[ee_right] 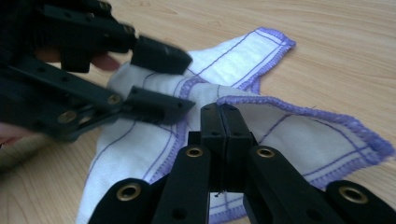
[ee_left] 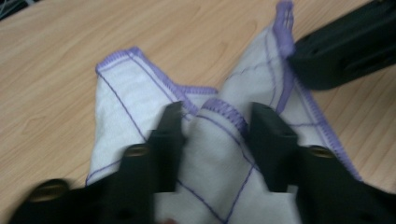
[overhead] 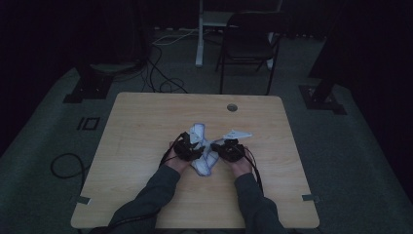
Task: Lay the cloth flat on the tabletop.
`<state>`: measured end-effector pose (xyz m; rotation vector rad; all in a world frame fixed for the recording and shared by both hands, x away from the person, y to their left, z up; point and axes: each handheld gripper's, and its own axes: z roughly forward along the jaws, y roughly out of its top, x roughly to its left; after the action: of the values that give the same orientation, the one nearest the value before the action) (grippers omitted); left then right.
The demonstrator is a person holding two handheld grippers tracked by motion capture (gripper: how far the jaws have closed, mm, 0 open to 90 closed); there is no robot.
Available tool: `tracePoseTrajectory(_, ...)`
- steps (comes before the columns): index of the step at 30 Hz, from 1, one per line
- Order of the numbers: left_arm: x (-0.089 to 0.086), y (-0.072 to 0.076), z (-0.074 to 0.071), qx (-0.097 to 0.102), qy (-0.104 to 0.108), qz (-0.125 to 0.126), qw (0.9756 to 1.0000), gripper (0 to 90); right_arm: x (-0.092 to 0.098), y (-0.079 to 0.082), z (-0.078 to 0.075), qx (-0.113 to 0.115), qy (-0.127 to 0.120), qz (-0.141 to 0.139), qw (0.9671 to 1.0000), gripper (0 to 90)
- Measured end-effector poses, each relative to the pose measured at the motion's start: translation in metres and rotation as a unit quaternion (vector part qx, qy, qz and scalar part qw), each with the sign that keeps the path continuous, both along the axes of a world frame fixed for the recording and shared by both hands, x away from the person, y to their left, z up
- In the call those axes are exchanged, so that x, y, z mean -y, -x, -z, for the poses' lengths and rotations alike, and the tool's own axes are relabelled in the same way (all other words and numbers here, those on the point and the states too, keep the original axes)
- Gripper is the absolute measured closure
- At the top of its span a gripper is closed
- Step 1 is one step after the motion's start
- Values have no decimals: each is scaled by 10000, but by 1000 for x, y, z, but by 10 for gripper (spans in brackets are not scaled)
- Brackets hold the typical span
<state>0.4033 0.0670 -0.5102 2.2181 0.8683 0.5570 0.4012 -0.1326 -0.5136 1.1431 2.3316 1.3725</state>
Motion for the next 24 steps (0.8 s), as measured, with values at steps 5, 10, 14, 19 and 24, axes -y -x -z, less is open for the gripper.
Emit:
tracePoseTrajectory(5,-2,4,-7,67,85,-27,9999,777,4,1,-1,42,67,34,10000,900)
tracePoseTrajectory(10,-10,7,-12,121,262,-109,9995,777,7,1,-3,78,79,91,9999,900)
tracePoseTrajectory(14,-19,7,-11,51,434,-166,9989,784,14,0,-4,69,11,172,9998,900)
tracePoseTrajectory(19,-19,10,-13,115,434,-153,9989,792,16,-3,-4,-38,-472,28,9989,772)
tracePoseTrajectory(24,-19,10,-14,118,418,-155,9989,799,4,-7,-2,-187,-484,-97,9986,676)
